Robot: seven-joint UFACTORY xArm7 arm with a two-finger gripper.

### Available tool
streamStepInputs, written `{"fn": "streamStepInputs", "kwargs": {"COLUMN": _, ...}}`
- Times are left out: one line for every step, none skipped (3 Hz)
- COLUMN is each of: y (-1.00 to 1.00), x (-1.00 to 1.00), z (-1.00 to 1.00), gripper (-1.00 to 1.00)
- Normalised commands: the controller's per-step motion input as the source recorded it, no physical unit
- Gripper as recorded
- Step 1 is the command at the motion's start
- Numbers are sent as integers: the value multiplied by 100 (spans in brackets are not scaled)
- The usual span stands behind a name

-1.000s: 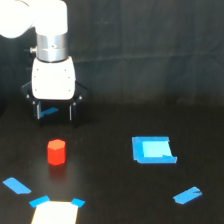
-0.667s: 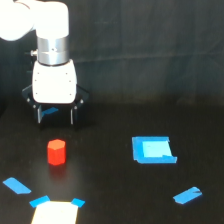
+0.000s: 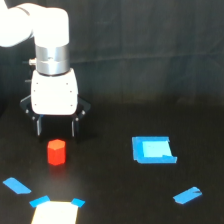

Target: Pick up the red object from the table

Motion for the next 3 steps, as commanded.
{"fn": "streamStepInputs", "kwargs": {"y": -56, "x": -4, "z": -51, "gripper": 7}}
{"fn": "streamStepInputs", "kwargs": {"y": -67, "x": 3, "z": -37, "gripper": -15}}
{"fn": "streamStepInputs", "kwargs": {"y": 4, "x": 15, "z": -56, "gripper": -100}}
